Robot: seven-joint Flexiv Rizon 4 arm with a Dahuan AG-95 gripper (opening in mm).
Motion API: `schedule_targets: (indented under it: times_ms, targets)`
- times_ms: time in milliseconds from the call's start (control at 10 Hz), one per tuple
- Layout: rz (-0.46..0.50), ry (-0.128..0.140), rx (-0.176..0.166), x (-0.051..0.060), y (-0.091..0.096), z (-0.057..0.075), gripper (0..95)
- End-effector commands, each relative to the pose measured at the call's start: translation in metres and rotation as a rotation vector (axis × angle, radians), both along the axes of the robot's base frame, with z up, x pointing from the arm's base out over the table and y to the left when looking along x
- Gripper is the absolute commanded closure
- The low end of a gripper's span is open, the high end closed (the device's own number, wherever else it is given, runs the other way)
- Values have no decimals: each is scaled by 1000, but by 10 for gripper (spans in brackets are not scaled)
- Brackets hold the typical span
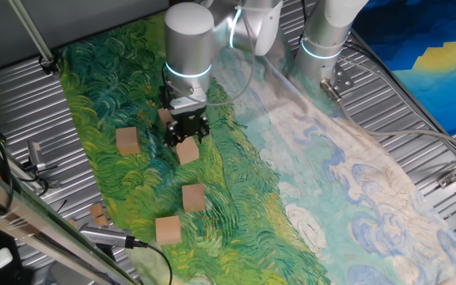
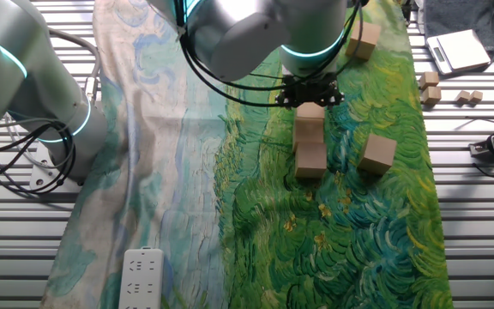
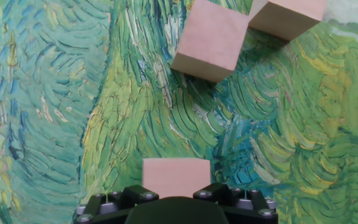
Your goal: Stack the blocks into a pyramid shape
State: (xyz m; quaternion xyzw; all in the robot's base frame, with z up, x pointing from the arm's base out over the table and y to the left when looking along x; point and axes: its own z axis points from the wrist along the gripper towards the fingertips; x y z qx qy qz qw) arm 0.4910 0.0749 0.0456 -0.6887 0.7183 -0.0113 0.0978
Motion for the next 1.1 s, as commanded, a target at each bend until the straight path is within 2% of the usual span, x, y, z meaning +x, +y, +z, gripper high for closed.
schedule_targets:
  times_ms: [100, 500, 700, 800, 900, 1000, 1100]
  targets:
    - [-1, -1, 3, -3, 0, 0, 190]
    - [4, -12, 4, -2, 0, 2, 190]
    - [31, -22, -11, 6, 1, 8, 190]
    - [30, -23, -17, 12, 2, 17, 190]
    - [7, -16, -16, 13, 2, 25, 190]
    - [-1, -14, -15, 13, 2, 28, 190]
    - [-64, -4, -11, 12, 5, 42, 380]
